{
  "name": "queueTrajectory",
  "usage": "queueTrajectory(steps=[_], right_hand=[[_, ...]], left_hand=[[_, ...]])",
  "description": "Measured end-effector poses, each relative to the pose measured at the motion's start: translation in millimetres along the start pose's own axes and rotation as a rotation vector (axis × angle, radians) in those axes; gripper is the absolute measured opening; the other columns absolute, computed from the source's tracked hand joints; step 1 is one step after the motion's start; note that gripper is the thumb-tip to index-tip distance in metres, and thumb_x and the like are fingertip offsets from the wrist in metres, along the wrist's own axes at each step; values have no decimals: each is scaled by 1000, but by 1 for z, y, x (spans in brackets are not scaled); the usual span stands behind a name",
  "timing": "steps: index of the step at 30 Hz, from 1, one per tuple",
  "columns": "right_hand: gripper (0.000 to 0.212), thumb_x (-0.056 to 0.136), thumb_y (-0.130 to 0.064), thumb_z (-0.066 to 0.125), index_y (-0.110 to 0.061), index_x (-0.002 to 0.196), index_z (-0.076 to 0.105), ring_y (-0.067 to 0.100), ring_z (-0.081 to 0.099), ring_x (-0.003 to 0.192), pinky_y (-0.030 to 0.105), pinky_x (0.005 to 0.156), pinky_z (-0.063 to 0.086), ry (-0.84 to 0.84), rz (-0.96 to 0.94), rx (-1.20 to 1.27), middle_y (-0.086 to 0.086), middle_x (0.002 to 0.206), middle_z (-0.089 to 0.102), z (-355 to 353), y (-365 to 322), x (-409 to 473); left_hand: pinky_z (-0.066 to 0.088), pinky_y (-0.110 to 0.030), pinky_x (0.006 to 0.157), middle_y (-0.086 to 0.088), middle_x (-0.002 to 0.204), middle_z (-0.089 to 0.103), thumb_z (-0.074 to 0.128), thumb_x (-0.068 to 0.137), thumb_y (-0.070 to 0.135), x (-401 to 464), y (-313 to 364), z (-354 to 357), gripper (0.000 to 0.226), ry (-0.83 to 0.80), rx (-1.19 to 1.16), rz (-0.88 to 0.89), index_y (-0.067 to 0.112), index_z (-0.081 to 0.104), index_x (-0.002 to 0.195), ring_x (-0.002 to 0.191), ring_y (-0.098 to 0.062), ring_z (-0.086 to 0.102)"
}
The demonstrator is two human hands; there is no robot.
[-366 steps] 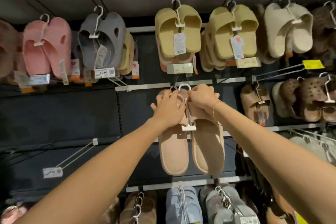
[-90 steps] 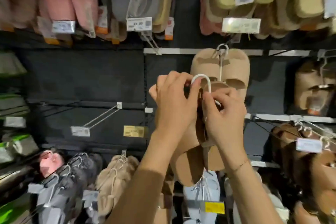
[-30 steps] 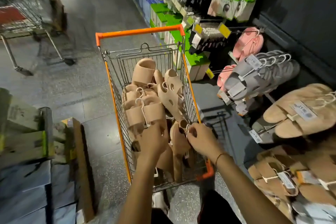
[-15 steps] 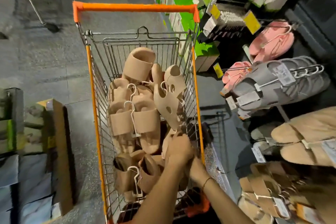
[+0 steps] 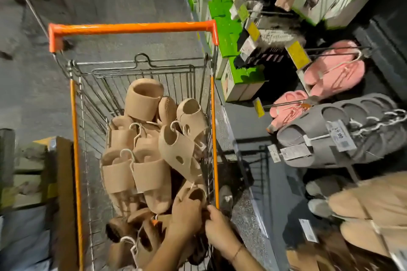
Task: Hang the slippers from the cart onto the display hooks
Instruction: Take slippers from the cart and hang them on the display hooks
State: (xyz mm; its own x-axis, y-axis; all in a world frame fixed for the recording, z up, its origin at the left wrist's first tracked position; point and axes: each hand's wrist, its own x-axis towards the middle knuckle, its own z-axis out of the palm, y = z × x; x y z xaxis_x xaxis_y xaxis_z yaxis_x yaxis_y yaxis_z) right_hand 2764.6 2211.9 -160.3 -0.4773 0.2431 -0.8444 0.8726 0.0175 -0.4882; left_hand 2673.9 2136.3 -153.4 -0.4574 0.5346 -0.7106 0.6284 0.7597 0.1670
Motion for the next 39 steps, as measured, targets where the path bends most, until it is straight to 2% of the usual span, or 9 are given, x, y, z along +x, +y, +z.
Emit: queueTrajectory(steps=[4,7,10,15,19,23,27,30,39], right_hand=[[28,90,-7,43,-31,92,56,10,58,77,26,70,49,67,-146,-21,-5,90,63,-12,-18,-3],[36,87,-5,47,-36,103,58,9,60,101,30,94,52,130,-324,-126,-10,109,60,-25,-39,-7],[54,86,-4,49,-26,135,55,9,45,128,27,115,35,71,-521,-286,-9,138,51,-36,-65,-14],[34,94,-17,51,-34,121,62,14,54,110,30,105,42,92,-652,-320,-2,115,54,-50,-116,-31],[15,92,-21,49,-24,98,63,19,55,96,49,85,52,285,-865,-318,-2,93,57,-58,-156,-48],[19,95,-41,58,-25,100,65,18,63,93,47,78,56,429,-1107,-111,-2,96,66,-64,-201,-101],[11,95,-24,65,-16,98,73,18,63,84,34,77,54,673,-1387,24,-13,85,62,-83,-248,-167],[9,93,-21,68,-16,93,76,9,55,79,14,73,43,880,-1441,63,-24,76,53,-111,-277,-227],[16,94,-21,62,-13,86,73,16,56,79,33,70,46,1474,-1406,81,-4,78,67,-206,-271,-381]], left_hand=[[40,-36,98,-3,114,69,46,96,24,-13,-2,-25,24,147,-109,-59,19,68,106,109,-26,63],[45,-31,78,1,98,69,55,90,24,-23,-9,-48,16,245,-246,-4,25,71,91,99,-23,66],[47,-29,74,2,91,73,59,85,29,-34,-22,-77,17,326,-322,23,26,73,94,92,-19,69],[47,-27,69,5,86,70,71,87,26,-73,-36,-146,11,572,-473,107,22,75,97,82,-14,66],[49,-29,64,8,80,67,76,82,22,-110,-46,-197,16,802,-508,207,25,68,95,72,-9,63],[43,-19,61,14,78,64,75,84,20,-159,-44,-244,12,994,-516,323,25,69,94,70,0,59],[50,-24,63,8,78,70,73,87,22,-203,-25,-296,9,1193,-631,477,20,68,94,73,-6,65],[54,-26,69,10,81,71,67,94,23,-229,0,-338,6,1335,-668,583,19,66,99,80,-5,67],[50,-55,79,9,81,68,50,103,34,-269,142,-425,22,1543,-649,1001,23,66,94,81,-19,65]])
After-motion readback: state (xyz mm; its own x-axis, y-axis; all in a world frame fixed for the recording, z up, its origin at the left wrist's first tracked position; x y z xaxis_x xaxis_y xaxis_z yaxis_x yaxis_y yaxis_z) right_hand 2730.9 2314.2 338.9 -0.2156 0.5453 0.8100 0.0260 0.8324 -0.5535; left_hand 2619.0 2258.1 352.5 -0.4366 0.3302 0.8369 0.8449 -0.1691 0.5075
